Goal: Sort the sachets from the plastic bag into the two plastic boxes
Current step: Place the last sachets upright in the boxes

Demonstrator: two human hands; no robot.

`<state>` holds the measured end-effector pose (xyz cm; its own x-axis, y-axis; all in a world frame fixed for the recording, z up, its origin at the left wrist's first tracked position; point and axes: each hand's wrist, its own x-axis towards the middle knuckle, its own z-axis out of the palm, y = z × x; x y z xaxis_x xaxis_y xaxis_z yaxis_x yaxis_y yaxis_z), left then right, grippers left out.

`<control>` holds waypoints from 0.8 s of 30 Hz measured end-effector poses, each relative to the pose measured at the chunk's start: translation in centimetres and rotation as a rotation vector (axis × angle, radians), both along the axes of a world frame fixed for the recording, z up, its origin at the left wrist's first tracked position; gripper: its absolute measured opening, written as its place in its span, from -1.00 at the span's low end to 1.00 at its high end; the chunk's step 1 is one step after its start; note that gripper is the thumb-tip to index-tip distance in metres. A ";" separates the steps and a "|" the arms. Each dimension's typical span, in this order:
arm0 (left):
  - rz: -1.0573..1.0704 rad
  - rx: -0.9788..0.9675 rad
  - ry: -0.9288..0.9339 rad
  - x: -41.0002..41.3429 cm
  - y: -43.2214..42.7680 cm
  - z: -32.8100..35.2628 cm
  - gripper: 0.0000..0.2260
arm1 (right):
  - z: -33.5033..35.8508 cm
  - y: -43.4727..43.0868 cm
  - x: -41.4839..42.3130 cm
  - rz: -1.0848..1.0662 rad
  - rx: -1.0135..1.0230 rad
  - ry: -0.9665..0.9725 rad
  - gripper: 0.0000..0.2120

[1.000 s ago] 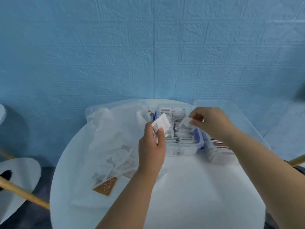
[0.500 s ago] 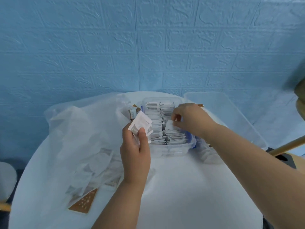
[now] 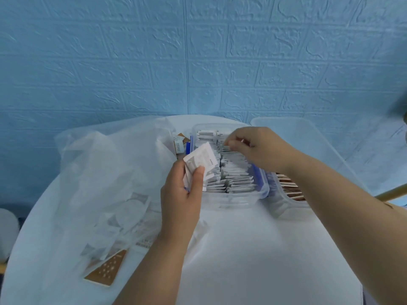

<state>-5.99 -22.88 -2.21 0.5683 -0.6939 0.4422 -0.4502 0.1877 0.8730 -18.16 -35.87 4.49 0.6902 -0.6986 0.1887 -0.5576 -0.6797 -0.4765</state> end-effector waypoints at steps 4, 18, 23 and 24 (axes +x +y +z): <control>0.006 0.009 -0.017 0.2 -0.3 -0.3 -0.90 | 0.8 2.0 1.2 0.130 0.285 -0.228 -0.82; 0.020 -0.023 -0.012 0.0 -0.5 -1.2 -0.85 | 1.3 0.6 -0.6 -0.018 0.212 -0.248 -0.83; 0.115 -0.126 0.073 -0.1 -0.6 -1.1 -0.86 | 0.8 -0.6 -2.5 -0.052 0.022 -0.054 -0.85; 0.121 -0.132 0.073 -0.1 -0.6 -1.1 -0.86 | 0.5 -0.6 -2.6 -0.051 0.012 -0.018 -0.86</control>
<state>-6.10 -23.50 -3.30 0.6781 -0.5573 0.4791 -0.4127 0.2506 0.8757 -20.77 -36.50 5.03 0.6507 -0.7347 0.1920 -0.5825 -0.6451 -0.4944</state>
